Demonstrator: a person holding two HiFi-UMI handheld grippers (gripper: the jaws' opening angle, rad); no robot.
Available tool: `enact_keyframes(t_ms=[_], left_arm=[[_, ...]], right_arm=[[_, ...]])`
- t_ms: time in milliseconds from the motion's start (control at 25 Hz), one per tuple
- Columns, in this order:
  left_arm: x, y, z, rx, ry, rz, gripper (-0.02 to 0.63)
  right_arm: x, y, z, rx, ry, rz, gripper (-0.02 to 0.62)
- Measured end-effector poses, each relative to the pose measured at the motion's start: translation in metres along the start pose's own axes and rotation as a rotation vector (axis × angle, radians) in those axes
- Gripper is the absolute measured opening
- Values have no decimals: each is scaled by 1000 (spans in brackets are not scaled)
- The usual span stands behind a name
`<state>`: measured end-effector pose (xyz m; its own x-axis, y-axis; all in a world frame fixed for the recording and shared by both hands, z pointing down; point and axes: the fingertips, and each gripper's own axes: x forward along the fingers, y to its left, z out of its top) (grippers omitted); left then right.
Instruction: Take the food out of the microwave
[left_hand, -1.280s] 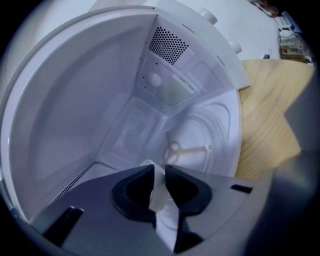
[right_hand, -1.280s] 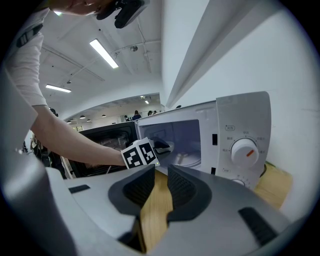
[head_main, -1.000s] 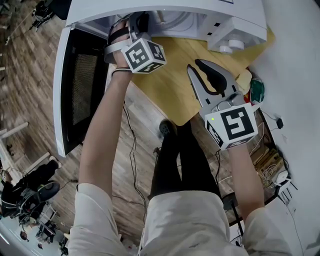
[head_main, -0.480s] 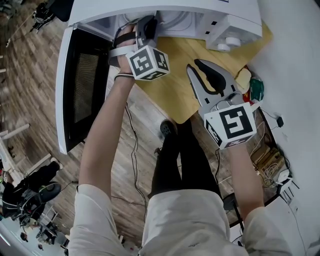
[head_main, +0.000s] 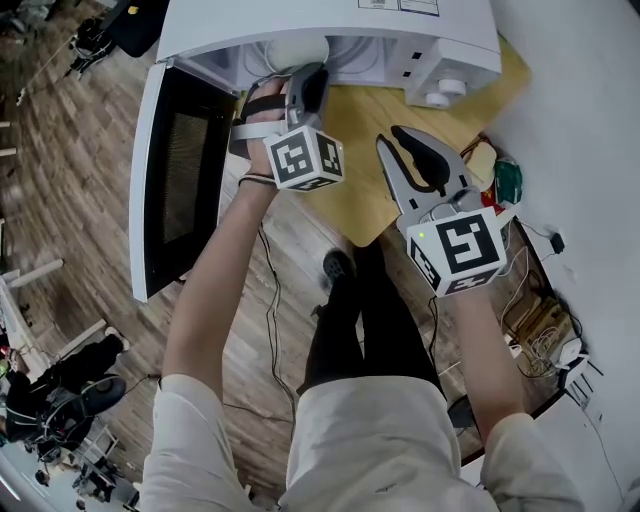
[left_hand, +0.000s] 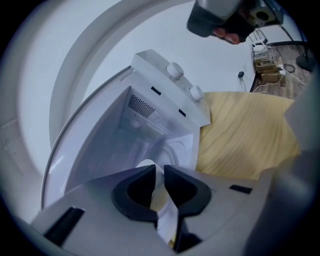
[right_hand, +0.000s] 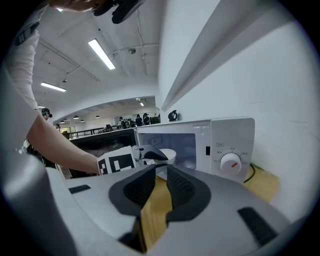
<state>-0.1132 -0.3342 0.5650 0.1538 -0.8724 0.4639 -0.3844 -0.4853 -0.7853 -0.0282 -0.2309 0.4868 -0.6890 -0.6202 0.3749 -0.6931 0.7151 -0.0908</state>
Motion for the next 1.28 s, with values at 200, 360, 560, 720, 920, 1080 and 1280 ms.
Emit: enact_keyframes(t_ms=[200, 360, 560, 720, 920, 1080, 1280], left_arm=[[-24, -5, 12, 5, -24, -17, 51], [-48, -5, 22, 2, -41, -27, 49], [-83, -5, 37, 4, -70, -39, 48], [-109, -5, 50, 16, -88, -54, 46], [-138, 1, 69, 20, -104, -66, 46], [-161, 3, 87, 44, -131, -88, 44], [-187, 2, 108, 70, -168, -121, 44]], right_arm=[[-15, -1, 12, -10, -7, -37, 67], [-28, 4, 23, -17, -15, -61, 67], [-47, 14, 34, -22, -19, -85, 67], [-62, 21, 44, -25, -28, -107, 66], [-83, 28, 59, -28, -48, -133, 63], [-101, 33, 70, -37, -56, -153, 63], [-122, 35, 77, -46, -59, -185, 60]])
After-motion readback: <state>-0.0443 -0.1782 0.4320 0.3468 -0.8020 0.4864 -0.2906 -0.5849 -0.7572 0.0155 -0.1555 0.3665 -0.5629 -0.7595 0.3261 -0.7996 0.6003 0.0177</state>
